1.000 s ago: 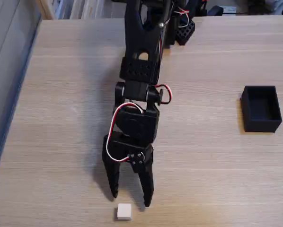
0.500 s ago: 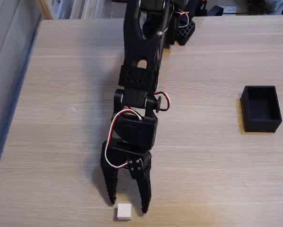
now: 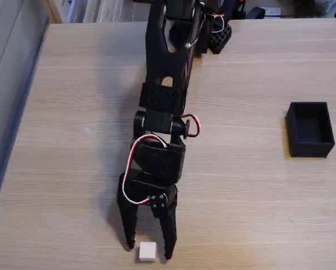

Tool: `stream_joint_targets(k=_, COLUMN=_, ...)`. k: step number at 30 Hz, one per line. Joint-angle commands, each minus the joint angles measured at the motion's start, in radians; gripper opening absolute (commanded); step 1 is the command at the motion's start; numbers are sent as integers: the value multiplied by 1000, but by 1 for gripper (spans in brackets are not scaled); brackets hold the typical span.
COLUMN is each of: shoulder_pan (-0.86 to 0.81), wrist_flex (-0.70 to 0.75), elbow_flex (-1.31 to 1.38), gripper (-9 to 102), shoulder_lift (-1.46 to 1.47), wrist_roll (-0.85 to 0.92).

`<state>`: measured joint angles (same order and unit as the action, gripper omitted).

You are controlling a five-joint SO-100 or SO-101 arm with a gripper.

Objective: Pick a white block and place it in the black box.

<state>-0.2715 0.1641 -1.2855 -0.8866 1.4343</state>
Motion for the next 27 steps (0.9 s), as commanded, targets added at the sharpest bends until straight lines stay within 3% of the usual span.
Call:
stream_joint_targets(k=1, shoulder_pan=-6, wrist_flex=-26, elbow_flex=41, gripper=32, shoulder_lift=-3, wrist_roll=5)
stream_joint_targets(k=12, shoulder_pan=-2, wrist_flex=-34, elbow_flex=46, gripper=27, shoulder_lift=9, wrist_roll=18)
stream_joint_targets(k=20, shoulder_pan=2, wrist_flex=-37, elbow_flex=46, gripper=17, shoulder_lift=14, wrist_roll=37)
stream_joint_targets(k=24, shoulder_pan=2, wrist_flex=-37, elbow_flex=43, gripper=4, shoulder_lift=15, wrist_roll=49)
stream_joint_targets(k=27, shoulder_pan=0, wrist_flex=-37, elbow_flex=38, gripper=3, shoulder_lift=15, wrist_roll=61)
